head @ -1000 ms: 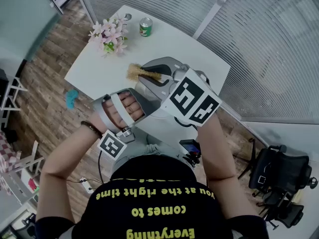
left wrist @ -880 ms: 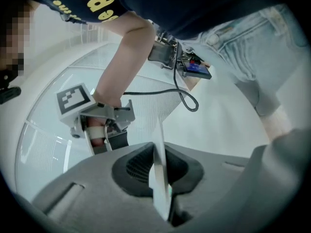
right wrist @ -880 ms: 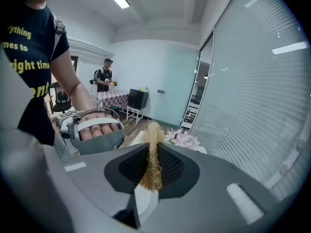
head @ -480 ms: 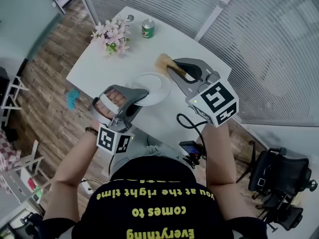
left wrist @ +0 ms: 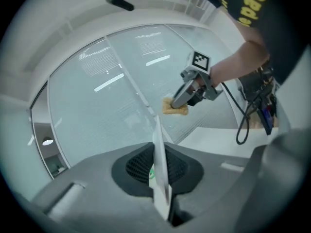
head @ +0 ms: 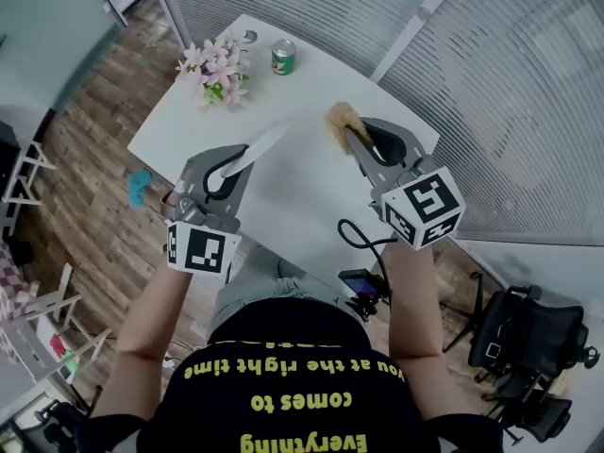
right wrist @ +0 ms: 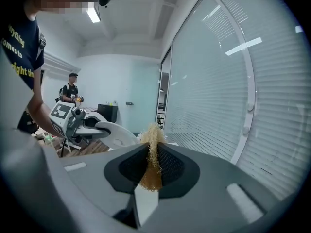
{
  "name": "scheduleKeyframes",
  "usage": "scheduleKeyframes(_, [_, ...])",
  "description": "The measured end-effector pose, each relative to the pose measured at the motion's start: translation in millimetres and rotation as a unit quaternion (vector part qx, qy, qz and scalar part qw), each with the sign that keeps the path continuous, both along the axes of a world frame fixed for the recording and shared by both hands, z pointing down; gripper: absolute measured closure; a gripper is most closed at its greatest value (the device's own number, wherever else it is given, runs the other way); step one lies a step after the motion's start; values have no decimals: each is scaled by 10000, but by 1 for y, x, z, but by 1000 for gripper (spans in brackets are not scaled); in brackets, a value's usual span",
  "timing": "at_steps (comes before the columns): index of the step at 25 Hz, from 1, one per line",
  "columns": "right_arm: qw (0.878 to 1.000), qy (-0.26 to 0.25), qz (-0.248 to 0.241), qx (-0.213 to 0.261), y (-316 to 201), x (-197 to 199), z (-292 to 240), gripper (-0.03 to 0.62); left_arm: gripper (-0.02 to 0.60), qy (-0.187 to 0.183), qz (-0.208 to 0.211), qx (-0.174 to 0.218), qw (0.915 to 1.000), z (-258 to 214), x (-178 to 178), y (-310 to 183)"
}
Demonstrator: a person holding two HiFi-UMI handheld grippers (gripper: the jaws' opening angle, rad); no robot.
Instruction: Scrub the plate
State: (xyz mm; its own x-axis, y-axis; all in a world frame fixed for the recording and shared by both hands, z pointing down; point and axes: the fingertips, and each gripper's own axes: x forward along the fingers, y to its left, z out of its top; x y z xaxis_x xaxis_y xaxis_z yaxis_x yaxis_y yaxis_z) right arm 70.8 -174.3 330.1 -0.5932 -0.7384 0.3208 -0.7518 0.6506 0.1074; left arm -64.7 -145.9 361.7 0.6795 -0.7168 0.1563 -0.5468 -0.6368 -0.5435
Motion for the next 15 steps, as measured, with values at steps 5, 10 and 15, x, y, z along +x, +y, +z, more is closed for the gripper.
scheduleKeyframes(5, [9980,-403,372,317,2,16,-10,543,560,1129,-557,-465,9910,-9,-27,-21])
scheduleKeyframes(10, [9941,-680,686,502,3,32,-12,542,560,1826,-1265,-1087,9689,-1,-62,-31])
scheduleKeyframes(15, [9886,-832,956,814,9,44,-16,542,560,2171,-1477,-1112,9585,-10,-78,-28])
